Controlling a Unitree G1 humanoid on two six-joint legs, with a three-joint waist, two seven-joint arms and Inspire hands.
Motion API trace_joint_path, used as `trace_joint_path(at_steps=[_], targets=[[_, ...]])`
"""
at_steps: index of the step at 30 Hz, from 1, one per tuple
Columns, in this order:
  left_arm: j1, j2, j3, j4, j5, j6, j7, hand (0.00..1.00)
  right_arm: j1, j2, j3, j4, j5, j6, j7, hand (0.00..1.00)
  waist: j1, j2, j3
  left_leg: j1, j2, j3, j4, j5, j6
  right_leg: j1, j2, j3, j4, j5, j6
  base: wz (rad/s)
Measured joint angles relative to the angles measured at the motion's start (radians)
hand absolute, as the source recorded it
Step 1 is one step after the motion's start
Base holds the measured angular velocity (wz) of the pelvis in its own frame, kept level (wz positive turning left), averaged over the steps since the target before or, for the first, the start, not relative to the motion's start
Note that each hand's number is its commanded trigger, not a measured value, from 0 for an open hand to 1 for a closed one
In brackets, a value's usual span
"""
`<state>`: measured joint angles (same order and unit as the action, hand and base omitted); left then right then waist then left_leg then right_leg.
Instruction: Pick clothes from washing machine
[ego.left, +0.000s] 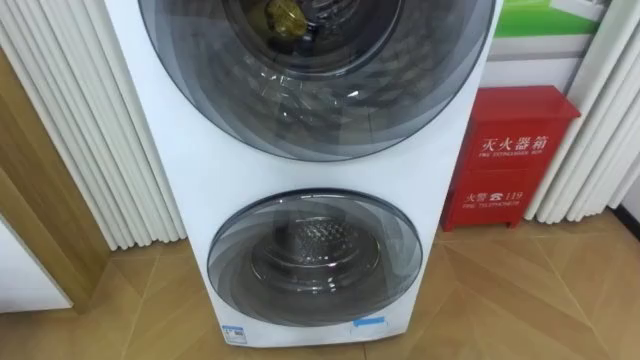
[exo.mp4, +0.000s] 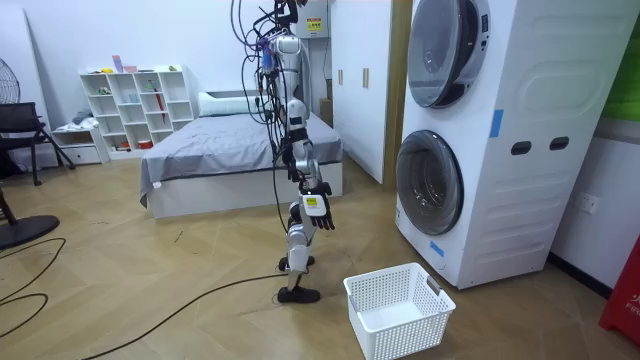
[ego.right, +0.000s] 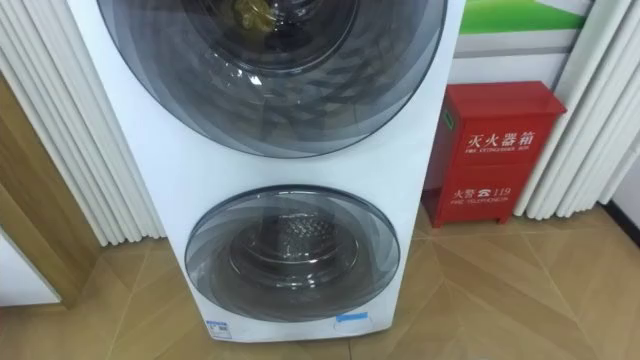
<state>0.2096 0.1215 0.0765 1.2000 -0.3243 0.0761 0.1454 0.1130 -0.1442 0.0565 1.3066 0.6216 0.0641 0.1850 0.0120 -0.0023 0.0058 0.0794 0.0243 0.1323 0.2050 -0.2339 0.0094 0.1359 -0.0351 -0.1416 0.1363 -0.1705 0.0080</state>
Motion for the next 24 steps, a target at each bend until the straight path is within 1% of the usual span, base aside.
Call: trace_joint_path(at_steps=[3, 5, 10, 11, 19, 20, 21, 22, 23, 24], targets=[[0.000, -0.001, 0.001, 0.000, 0.001, -0.008, 0.000, 0.00, -0.001, 0.002, 0.000, -0.009, -0.003, 0.000, 0.001, 0.00, -0.003, -0.004, -0.0026, 0.000, 0.000, 0.001, -0.002, 0.000, 0.000, -0.007, 0.000, 0.000, 0.001, 0.000, 0.000, 0.00], [0.000, -0.001, 0.003, -0.004, 0.002, -0.014, 0.000, 0.00, 0.007, 0.002, -0.001, -0.028, -0.017, 0.000, 0.000, 0.00, -0.003, -0.004, -0.0024, 0.000, 0.000, 0.002, -0.003, 0.000, 0.000, -0.009, 0.000, -0.001, 0.001, 0.000, 0.000, 0.00], [0.004, -0.001, 0.001, -0.035, 0.002, -0.014, 0.000, 0.00, 0.009, 0.000, 0.000, -0.054, -0.048, 0.002, 0.000, 0.00, -0.003, -0.004, -0.0023, 0.001, 0.000, 0.003, -0.007, 0.000, 0.000, -0.011, 0.000, 0.000, 0.001, 0.000, 0.000, 0.00], [0.004, 0.000, 0.000, -0.042, 0.001, -0.014, 0.000, 0.00, 0.008, 0.000, 0.000, -0.062, -0.058, 0.002, 0.000, 0.00, -0.003, -0.001, -0.0031, 0.001, 0.000, 0.003, -0.007, 0.000, 0.000, -0.011, 0.000, 0.000, 0.001, 0.000, 0.000, 0.00], [-0.004, 0.000, -0.001, -0.043, 0.001, -0.023, -0.009, 0.00, 0.007, -0.001, 0.002, -0.064, -0.080, -0.001, 0.001, 0.00, 0.000, 0.006, -0.0005, 0.001, 0.000, 0.002, -0.007, 0.000, 0.000, -0.007, 0.000, -0.004, 0.001, 0.000, 0.000, 0.00], [0.000, 0.000, -0.001, -0.042, 0.001, -0.027, -0.009, 0.00, 0.006, -0.001, 0.002, -0.066, -0.080, -0.001, 0.000, 0.00, 0.000, 0.002, 0.0013, 0.001, 0.000, -0.001, -0.008, 0.000, 0.000, -0.007, 0.000, -0.009, 0.001, 0.000, 0.000, 0.00], [-0.001, 0.000, -0.001, -0.043, 0.001, -0.034, -0.009, 0.00, 0.006, -0.003, 0.002, -0.086, -0.081, 0.002, -0.004, 0.00, 0.003, 0.002, 0.0013, 0.000, 0.000, -0.002, -0.009, 0.000, 0.000, -0.006, 0.000, -0.011, 0.003, 0.000, 0.000, 0.00], [-0.004, 0.000, -0.002, -0.043, 0.001, -0.036, -0.010, 0.00, 0.006, -0.004, 0.003, -0.105, -0.081, 0.004, -0.009, 0.00, 0.003, -0.004, 0.0004, 0.000, 0.000, -0.001, -0.010, 0.000, 0.000, -0.006, -0.001, -0.011, 0.003, 0.000, 0.000, 0.00], [-0.009, 0.000, -0.001, -0.043, 0.004, -0.040, -0.010, 0.00, 0.005, -0.009, -0.002, -0.163, -0.082, 0.009, -0.018, 0.00, 0.002, -0.002, 0.0012, -0.001, 0.000, -0.001, -0.013, 0.000, 0.000, -0.005, -0.002, -0.013, 0.004, 0.000, 0.000, 0.00], [-0.011, 0.001, 0.001, -0.044, 0.008, -0.040, -0.010, 0.00, 0.004, -0.019, -0.003, -0.267, -0.089, 0.031, -0.036, 0.00, 0.000, -0.007, 0.0044, -0.001, 0.000, 0.000, -0.011, 0.000, 0.000, -0.008, -0.003, -0.013, 0.010, 0.000, 0.000, -0.04]])
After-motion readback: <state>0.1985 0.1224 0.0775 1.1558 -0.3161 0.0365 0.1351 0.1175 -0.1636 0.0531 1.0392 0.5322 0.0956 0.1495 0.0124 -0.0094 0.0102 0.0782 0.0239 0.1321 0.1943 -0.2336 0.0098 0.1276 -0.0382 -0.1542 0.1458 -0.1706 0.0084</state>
